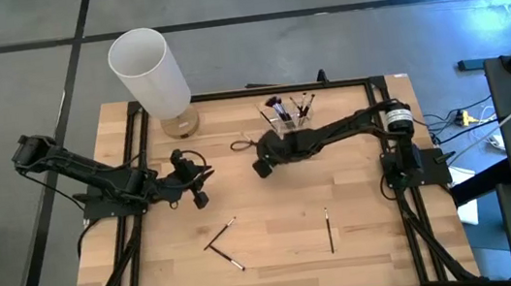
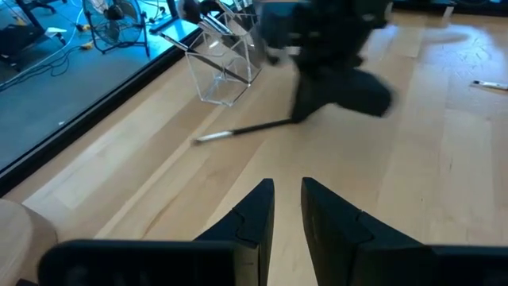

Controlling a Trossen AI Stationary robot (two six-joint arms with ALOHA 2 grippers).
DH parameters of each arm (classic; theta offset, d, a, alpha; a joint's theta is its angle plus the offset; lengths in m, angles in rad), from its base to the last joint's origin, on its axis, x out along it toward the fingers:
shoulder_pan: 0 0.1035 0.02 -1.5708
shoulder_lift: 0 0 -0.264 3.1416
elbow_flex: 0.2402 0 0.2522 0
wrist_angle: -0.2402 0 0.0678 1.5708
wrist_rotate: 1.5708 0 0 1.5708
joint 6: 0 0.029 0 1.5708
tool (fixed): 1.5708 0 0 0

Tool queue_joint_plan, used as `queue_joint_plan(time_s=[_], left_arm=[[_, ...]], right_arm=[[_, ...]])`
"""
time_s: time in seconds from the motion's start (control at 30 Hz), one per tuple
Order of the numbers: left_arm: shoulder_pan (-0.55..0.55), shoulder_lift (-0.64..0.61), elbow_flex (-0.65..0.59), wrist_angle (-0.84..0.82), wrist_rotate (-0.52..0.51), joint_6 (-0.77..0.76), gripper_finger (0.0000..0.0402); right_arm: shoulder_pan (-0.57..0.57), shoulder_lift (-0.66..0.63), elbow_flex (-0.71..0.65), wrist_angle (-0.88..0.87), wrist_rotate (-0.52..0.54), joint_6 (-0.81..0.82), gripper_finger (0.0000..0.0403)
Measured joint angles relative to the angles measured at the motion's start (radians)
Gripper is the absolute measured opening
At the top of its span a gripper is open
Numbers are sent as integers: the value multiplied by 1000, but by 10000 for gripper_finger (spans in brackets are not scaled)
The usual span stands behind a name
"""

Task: Put items in baskets/containers
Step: Put the black eyeshadow brush into the transparent organizer

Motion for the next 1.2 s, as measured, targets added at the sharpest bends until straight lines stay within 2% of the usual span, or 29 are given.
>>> queue_joint_plan(time_s=[0.23, 0.47, 0.57, 0.8, 0.9, 1.0, 1.2], left_arm=[[0, 0, 0, 0, 15, -7, 61], [0, 0, 0, 1, 15, -11, 61], [0, 0, 0, 6, 15, -10, 61], [0, 0, 0, 7, 7, 0, 61], [0, 0, 0, 7, 7, 4, 61], [0, 0, 0, 7, 6, 3, 61], [0, 0, 0, 8, 6, 2, 61]], right_arm=[[121, -102, -7, -238, -56, 65, 12], [142, -123, -9, -285, -36, 65, 25], [138, -124, -8, -281, -40, 30, 49], [104, -127, 68, -311, -105, -63, 139], [82, -127, 119, -317, -95, -133, 160], [46, -128, 152, -309, -37, -179, 162], [-4, -112, 167, -277, -32, -200, 136]])
